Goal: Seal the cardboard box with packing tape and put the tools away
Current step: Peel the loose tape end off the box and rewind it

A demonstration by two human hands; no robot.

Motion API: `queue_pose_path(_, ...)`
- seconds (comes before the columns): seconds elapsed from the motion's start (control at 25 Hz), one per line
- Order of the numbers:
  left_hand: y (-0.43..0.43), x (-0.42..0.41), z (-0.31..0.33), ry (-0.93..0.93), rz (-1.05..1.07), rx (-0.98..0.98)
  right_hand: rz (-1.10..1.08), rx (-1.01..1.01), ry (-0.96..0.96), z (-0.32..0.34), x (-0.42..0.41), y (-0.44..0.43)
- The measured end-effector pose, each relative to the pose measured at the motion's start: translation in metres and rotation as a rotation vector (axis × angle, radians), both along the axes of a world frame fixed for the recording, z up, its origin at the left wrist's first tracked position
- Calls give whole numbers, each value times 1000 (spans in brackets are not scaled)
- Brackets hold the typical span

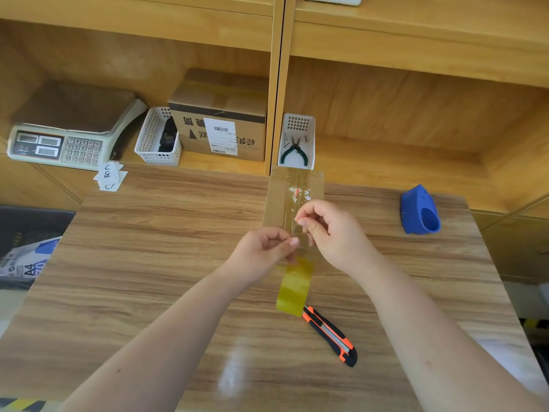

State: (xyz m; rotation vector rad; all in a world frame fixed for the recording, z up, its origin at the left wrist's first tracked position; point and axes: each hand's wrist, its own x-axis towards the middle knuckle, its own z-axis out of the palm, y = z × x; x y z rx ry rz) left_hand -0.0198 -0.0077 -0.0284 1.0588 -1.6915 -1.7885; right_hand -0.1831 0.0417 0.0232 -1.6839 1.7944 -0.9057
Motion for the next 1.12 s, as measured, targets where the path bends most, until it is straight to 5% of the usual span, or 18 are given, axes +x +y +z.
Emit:
queue_pose_path(0.24,4,-8,9,-25,154,85,-130,3,-84,-19,-3,3)
queue_pose_path(0.52,6,-15,14,-38,222,108,-233,103,-793,-46,-3,20)
queue_pose_path(0.72,8,-21,13,-41,243,164,-295,136,-1070,-60,-5,30)
queue_pose_path(1.12,16,-27,5,-68,261,229,-309,15,-921,-55,5,37)
